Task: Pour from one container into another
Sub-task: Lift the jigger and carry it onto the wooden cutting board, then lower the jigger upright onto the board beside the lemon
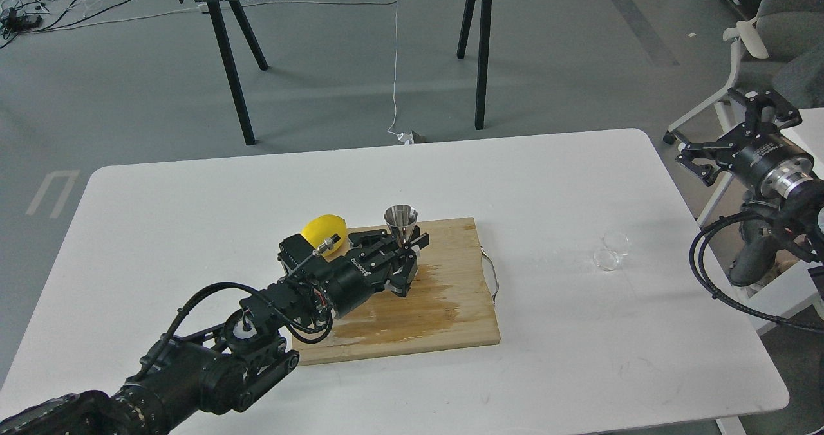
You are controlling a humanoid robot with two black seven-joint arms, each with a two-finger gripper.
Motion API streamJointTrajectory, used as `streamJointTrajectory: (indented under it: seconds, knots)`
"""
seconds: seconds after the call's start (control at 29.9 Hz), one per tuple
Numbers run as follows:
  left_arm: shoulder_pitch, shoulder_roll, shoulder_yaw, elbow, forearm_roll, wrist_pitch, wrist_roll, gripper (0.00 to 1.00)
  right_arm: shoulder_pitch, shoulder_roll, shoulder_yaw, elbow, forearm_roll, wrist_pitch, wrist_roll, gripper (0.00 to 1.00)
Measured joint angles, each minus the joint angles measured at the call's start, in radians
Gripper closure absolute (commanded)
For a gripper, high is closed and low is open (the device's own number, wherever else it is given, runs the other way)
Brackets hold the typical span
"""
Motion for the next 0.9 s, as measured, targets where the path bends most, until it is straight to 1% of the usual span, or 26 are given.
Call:
streamJointTrajectory:
  seconds: [0.27, 0.43, 0.6, 0.9]
  knots:
    - [0.003, 0.0, 0.038, -0.002, 0.001, 0.0, 0.0, 0.78, -0.001, 0.001, 0.0, 0.0, 0.0, 0.0, 0.001, 0.01]
    - [0.006, 0.0, 0.041, -0.002, 0.001, 0.0, 0.0, 0.74, -0.003, 0.002, 0.0, 0.0, 0.0, 0.0, 0.001, 0.01]
    - [0.006, 0.0, 0.054, 0.003, 0.001, 0.0, 0.0, 0.71, -0.003, 0.001, 0.0, 0.001, 0.0, 0.0, 0.001, 0.01]
    - [0.007, 0.0, 0.064, 0.015, -0.001, 0.0, 0.0, 0.7, -0.003, -0.002, 0.0, 0.002, 0.0, 0.0, 0.001, 0.01]
